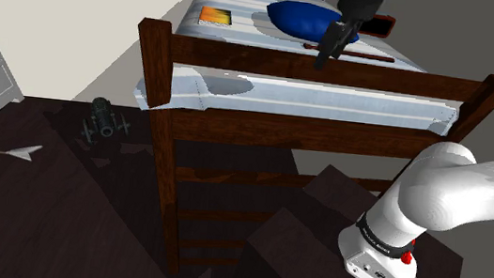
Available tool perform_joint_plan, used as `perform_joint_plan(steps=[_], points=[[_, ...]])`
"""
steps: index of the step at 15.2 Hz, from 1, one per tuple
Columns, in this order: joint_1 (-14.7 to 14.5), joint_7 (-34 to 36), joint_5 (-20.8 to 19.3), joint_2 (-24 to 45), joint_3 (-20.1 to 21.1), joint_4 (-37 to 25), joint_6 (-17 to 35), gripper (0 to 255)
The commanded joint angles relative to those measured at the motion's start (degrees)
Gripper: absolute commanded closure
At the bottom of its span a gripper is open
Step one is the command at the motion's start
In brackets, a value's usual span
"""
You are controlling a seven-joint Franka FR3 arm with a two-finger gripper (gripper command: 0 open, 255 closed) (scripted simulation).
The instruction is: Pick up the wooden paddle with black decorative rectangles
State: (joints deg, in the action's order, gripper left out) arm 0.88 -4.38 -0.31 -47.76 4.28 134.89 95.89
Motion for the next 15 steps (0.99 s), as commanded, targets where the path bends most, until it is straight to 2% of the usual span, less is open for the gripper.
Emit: perform_joint_plan(steps=[1,8,15], points=[[0.0,0.0,0.0,0.0,0.0,0.0,0.0,0],[0.9,-15.3,-7.0,-0.2,-10.2,1.2,-0.7,0],[1.4,-30.5,-13.8,4.3,-20.4,-1.9,0.2,0]])
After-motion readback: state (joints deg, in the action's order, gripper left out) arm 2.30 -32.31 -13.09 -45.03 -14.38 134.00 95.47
